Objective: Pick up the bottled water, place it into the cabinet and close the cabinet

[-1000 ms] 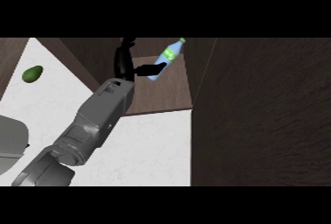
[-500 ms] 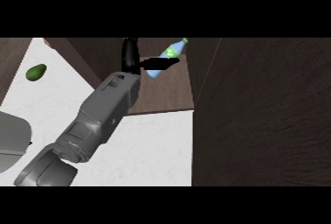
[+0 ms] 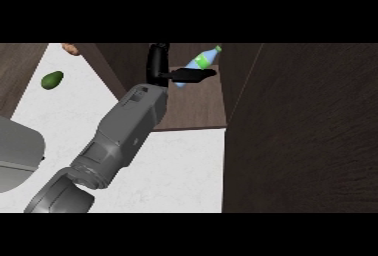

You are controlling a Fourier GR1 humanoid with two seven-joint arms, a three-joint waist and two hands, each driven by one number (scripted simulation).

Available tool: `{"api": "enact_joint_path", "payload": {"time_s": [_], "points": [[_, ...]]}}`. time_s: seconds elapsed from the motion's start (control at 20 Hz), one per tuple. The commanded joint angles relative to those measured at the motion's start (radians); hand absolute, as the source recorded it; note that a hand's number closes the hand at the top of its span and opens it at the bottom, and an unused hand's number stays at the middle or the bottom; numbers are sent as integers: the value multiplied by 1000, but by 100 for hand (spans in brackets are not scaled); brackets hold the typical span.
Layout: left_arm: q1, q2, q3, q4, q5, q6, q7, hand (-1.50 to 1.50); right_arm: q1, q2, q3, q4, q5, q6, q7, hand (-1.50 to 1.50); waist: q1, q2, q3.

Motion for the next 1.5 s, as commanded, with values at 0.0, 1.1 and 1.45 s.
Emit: {"api": "enact_joint_path", "payload": {"time_s": [0.0, 1.1, 1.45], "points": [[35, -2, 7, -22, -2, -46, 8, -150, 47, 5, 2, -139, -48, -16, 51, -150, 25, -10, 0], [632, 31, -302, -847, 74, -171, 115, -150, -13, 17, 37, -97, 25, -78, 108, -150, 57, -21, 1], [865, 78, -432, -1150, 35, -123, 176, 150, -8, -60, 76, -125, 80, -9, 96, -150, 68, -23, 1]]}}
